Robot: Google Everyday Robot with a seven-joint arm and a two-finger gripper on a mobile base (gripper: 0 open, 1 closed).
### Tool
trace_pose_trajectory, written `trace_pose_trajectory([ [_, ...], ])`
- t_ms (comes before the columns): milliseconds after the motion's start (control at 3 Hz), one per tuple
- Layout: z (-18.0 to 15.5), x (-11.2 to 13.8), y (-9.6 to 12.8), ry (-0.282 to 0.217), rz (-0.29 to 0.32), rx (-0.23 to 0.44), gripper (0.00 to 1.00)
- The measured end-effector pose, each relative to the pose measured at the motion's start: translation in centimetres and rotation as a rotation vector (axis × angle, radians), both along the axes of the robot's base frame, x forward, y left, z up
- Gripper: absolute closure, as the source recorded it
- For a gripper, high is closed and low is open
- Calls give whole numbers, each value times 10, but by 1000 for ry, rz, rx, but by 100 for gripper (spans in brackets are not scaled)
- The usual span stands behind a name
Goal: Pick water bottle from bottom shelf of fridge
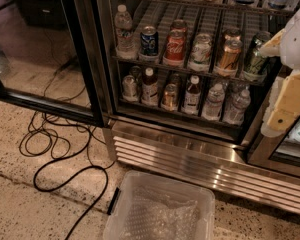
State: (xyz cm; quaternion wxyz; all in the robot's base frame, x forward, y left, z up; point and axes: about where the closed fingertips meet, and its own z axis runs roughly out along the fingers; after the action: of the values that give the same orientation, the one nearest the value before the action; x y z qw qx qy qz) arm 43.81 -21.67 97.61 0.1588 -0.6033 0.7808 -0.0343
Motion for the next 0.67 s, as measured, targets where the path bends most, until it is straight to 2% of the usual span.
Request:
trace_pose_trajectory([
  [667, -10, -2, -2, 10, -6, 19, 0],
])
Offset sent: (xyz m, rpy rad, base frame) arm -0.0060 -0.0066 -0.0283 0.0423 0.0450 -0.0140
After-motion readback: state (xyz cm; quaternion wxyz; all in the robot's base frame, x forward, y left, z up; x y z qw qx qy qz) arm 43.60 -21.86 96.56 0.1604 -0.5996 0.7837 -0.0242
